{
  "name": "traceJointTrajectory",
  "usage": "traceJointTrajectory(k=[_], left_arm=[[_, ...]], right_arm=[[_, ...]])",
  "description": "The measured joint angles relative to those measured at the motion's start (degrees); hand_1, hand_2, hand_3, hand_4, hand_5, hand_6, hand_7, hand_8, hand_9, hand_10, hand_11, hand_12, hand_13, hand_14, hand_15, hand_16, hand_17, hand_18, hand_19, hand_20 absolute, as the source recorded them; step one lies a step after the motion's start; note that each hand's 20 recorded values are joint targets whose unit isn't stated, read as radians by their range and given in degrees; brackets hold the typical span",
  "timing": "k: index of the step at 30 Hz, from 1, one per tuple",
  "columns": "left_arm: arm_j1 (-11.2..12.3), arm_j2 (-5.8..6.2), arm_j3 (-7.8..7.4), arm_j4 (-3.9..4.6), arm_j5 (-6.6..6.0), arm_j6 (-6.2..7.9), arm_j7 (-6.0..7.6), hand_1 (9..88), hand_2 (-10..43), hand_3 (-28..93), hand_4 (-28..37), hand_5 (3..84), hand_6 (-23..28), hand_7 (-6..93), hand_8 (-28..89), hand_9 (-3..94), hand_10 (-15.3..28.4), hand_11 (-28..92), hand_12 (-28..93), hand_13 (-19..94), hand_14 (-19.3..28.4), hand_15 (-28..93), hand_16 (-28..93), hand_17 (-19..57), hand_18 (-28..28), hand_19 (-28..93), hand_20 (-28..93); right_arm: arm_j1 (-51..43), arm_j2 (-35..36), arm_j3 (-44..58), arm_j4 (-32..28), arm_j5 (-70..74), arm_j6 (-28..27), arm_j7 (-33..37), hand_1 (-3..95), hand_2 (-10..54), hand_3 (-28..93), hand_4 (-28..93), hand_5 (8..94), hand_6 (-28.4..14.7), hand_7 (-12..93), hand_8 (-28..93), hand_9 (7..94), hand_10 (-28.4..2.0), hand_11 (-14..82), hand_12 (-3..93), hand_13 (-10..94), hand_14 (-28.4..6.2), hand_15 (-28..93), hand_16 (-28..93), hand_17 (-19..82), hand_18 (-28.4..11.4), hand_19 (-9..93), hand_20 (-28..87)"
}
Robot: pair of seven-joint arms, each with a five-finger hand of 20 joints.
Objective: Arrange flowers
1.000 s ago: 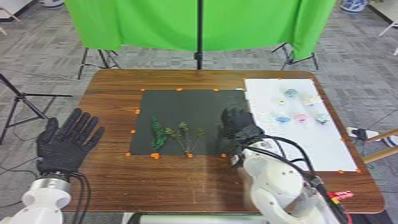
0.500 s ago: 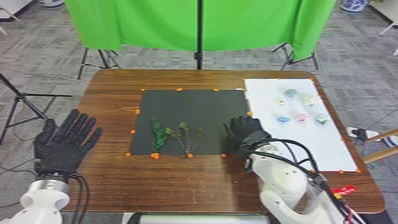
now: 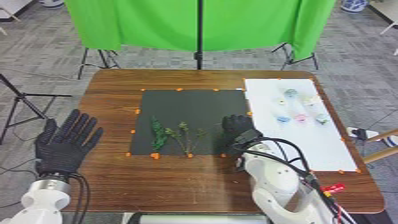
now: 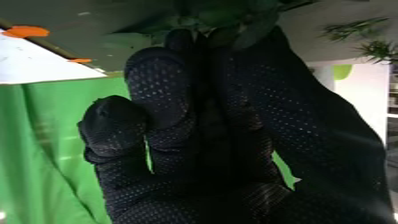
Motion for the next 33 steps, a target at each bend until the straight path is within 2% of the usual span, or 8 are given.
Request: traceJointTrajectory(k=[1,5,12,21,26,29,33], left_arm=[[0.0,0.00,0.00,0.01,-0.06,0.00,0.01,26.8,14.9,71,-28.3,45.2,8.5,11.6,-8,38.7,15.0,15,13,29,15.7,34,-3,-4.9,15.5,33,16],[0.0,0.00,0.00,0.02,-0.36,0.02,0.01,26.8,14.9,71,-28.3,45.3,8.5,11.7,-8,38.7,14.9,15,13,29,15.7,34,-3,-4.8,15.5,33,16],[0.1,-0.07,-0.03,0.02,-0.41,0.02,0.01,26.8,15.0,71,-28.3,45.3,8.5,11.7,-8,38.7,14.9,15,13,29,15.6,34,-3,-4.8,15.5,33,16],[0.0,-0.07,0.09,0.02,-0.41,0.08,-0.15,26.8,15.1,71,-28.3,45.3,8.4,11.8,-8,38.7,14.9,15,13,29,15.6,34,-3,-4.8,15.4,33,16],[0.0,-0.06,0.09,0.02,-0.40,0.14,-0.17,26.8,15.0,71,-28.3,45.3,8.4,11.7,-8,38.8,14.8,15,13,29,15.6,34,-3,-4.9,15.5,33,16],[0.1,-0.06,0.08,0.02,-0.40,0.20,-0.18,26.8,15.0,71,-28.3,45.3,8.5,11.7,-8,38.8,14.9,15,13,29,15.6,34,-3,-4.8,15.4,33,16],[0.1,-0.06,0.07,0.02,-0.40,0.27,-0.20,26.9,15.1,71,-28.3,45.3,8.5,11.6,-8,38.7,14.8,15,13,29,15.6,34,-3,-4.8,15.4,33,16]], right_arm=[[0.0,0.0,0.0,0.2,-0.1,0.0,0.0,66.5,-9.5,68,-23,64.4,-2.9,51,16,79.3,-13.4,16.7,47.6,76,-5.6,44,52,43,-23.9,88,43],[0.0,0.0,0.0,0.4,-0.1,-0.4,0.5,61.6,-9.5,69,-23,60.5,-4.1,52,14,75.6,-15.3,16.5,44.7,73,-7.0,46,50,43,-25.0,89,42],[-0.8,0.0,0.5,-1.5,0.1,-1.4,2.5,59.4,-9.5,68,-22,59.5,-5.2,50,13,66.3,-20.6,20.7,20.4,68,-9.6,50,45,42,-25.6,93,40],[-1.3,-0.2,1.0,-3.0,0.5,-3.8,2.4,55.8,-9.5,69,-23,59.4,-6.6,44,15,57.5,-23.1,12.9,16.1,67,-10.7,51,39,42,-25.9,93,39],[-2.4,-0.1,1.8,-4.8,0.9,-4.3,2.8,52.6,-9.5,69,-22,59.5,-7.6,41,15,54.1,-24.1,10.8,15.0,67,-12.6,56,34,42,-26.0,93,39],[-3.3,-0.1,2.7,-6.7,1.5,-4.3,3.2,49.6,-9.5,70,-21,60.2,-8.2,38,16,53.9,-24.7,10.2,14.5,67,-14.2,59,28,42,-26.2,93,38],[-4.2,0.0,3.7,-9.2,2.7,-4.3,3.6,46.5,-9.5,71,-21,60.5,-8.7,34,13,53.8,-25.7,9.0,14.1,67,-14.2,60,26,42,-26.5,93,38]])
